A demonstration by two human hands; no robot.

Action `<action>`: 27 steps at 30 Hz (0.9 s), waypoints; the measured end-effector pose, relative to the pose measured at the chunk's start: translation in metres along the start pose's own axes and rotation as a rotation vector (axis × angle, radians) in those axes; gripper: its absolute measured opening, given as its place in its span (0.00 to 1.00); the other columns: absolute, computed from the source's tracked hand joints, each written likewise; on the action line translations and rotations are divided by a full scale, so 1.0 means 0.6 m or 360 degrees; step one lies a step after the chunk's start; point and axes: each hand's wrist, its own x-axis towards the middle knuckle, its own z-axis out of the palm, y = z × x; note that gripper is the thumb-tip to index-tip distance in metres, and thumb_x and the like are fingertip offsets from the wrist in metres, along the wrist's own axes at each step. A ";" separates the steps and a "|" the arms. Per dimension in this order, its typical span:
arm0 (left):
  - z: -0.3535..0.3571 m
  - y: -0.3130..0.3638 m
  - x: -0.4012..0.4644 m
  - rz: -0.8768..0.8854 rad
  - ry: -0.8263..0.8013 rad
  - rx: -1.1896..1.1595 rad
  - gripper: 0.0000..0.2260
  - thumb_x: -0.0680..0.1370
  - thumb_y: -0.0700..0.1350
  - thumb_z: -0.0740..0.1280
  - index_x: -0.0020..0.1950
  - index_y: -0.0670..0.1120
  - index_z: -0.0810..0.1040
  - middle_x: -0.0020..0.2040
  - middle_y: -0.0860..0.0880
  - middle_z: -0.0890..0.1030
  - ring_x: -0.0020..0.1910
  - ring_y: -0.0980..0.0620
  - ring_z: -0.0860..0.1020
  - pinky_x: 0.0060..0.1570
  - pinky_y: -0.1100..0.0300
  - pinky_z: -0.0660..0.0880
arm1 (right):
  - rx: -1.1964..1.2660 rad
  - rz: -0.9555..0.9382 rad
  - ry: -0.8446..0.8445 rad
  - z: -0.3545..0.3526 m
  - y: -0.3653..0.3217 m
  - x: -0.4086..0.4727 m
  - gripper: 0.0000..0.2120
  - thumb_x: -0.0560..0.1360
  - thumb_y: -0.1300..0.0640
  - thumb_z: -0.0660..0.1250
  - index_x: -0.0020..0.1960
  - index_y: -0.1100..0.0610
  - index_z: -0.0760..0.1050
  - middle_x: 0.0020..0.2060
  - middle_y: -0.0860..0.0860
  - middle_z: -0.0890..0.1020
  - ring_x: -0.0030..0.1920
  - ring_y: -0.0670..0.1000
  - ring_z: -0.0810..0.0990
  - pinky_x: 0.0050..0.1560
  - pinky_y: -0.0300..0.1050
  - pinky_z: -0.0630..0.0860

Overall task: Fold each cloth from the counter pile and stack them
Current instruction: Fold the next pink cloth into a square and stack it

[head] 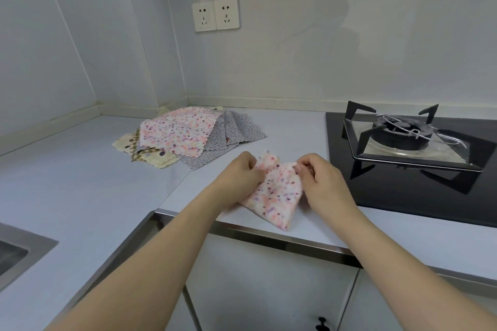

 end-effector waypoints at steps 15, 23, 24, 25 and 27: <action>-0.001 -0.026 -0.007 0.0229 0.0213 -0.1225 0.05 0.78 0.39 0.64 0.47 0.49 0.73 0.44 0.45 0.79 0.45 0.45 0.78 0.50 0.45 0.76 | 0.0725 0.0586 0.0236 0.063 -0.027 0.027 0.11 0.81 0.48 0.58 0.53 0.55 0.70 0.45 0.49 0.78 0.47 0.51 0.78 0.47 0.49 0.77; 0.011 -0.031 0.007 0.0344 0.0418 -0.0818 0.13 0.80 0.56 0.63 0.53 0.47 0.78 0.50 0.45 0.83 0.50 0.46 0.82 0.47 0.47 0.81 | 0.0461 0.0376 0.0302 0.086 -0.035 0.043 0.10 0.83 0.48 0.50 0.55 0.54 0.62 0.40 0.43 0.72 0.39 0.41 0.72 0.35 0.36 0.68; 0.012 -0.031 0.008 0.0361 0.0457 -0.0765 0.10 0.81 0.53 0.62 0.51 0.48 0.78 0.47 0.46 0.83 0.48 0.47 0.82 0.45 0.49 0.80 | 0.0446 0.0370 0.0299 0.084 -0.037 0.043 0.10 0.83 0.48 0.50 0.55 0.54 0.61 0.40 0.43 0.71 0.39 0.41 0.72 0.35 0.36 0.68; 0.012 -0.030 0.011 0.0361 0.0496 -0.0703 0.08 0.82 0.51 0.61 0.50 0.49 0.77 0.45 0.49 0.82 0.46 0.48 0.81 0.43 0.51 0.79 | 0.0418 0.0367 0.0298 0.083 -0.038 0.043 0.09 0.83 0.48 0.50 0.55 0.54 0.61 0.40 0.43 0.71 0.39 0.41 0.72 0.35 0.37 0.68; 0.014 -0.025 0.012 0.0340 0.0569 -0.0554 0.08 0.83 0.50 0.59 0.49 0.48 0.74 0.43 0.52 0.78 0.43 0.53 0.76 0.42 0.58 0.74 | 0.0414 0.0370 0.0303 0.081 -0.044 0.041 0.08 0.83 0.50 0.51 0.55 0.54 0.61 0.39 0.45 0.72 0.37 0.44 0.73 0.33 0.39 0.68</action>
